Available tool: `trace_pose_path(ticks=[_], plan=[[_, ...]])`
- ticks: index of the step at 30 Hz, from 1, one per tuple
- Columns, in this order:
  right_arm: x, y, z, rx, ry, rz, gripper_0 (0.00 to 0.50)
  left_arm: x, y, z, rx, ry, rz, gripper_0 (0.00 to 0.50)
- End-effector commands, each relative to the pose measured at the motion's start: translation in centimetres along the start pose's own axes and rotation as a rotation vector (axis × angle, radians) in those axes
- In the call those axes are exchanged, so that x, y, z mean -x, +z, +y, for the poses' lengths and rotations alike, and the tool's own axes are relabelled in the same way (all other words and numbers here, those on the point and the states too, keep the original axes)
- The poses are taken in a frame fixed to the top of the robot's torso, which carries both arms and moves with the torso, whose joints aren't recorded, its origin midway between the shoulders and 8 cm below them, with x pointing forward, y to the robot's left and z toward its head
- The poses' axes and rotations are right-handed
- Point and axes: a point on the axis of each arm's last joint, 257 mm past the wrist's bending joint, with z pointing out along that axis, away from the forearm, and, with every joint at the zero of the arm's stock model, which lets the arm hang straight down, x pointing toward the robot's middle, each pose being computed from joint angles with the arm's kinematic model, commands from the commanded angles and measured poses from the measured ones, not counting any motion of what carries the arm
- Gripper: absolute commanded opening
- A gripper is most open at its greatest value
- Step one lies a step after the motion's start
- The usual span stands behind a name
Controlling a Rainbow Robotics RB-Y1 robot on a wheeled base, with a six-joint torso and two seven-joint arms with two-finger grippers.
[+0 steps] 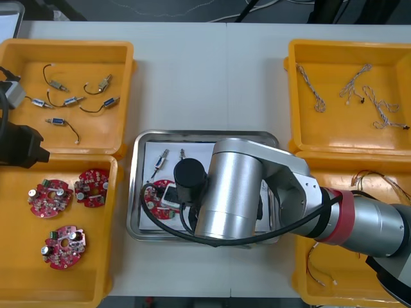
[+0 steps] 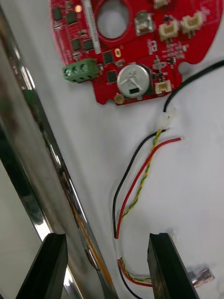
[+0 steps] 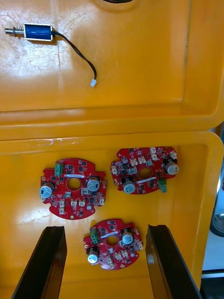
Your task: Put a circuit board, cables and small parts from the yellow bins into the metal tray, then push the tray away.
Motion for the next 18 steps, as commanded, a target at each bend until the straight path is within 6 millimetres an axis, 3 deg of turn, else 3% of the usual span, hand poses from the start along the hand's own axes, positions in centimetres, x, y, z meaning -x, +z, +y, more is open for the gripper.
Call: trace_pose_path(ticks=[1,7,18], plan=[[2.0,-1.0,0.5,-0.009,-0.13,-0.038,0.5,0.6,-1.4,1.4,0.042,0.093,-0.035,0.5],[2.0,-1.0,1.1,-0.004,-0.219,-0.041,0.5,0.7,-1.3,1.5,0.044,0.095,-0.039,0.5],[1.7,-0.5,2.3,0.005,-0.214,-0.05,0.5,0.7,-1.3,1.5,0.047,0.098,-0.04,0.5]])
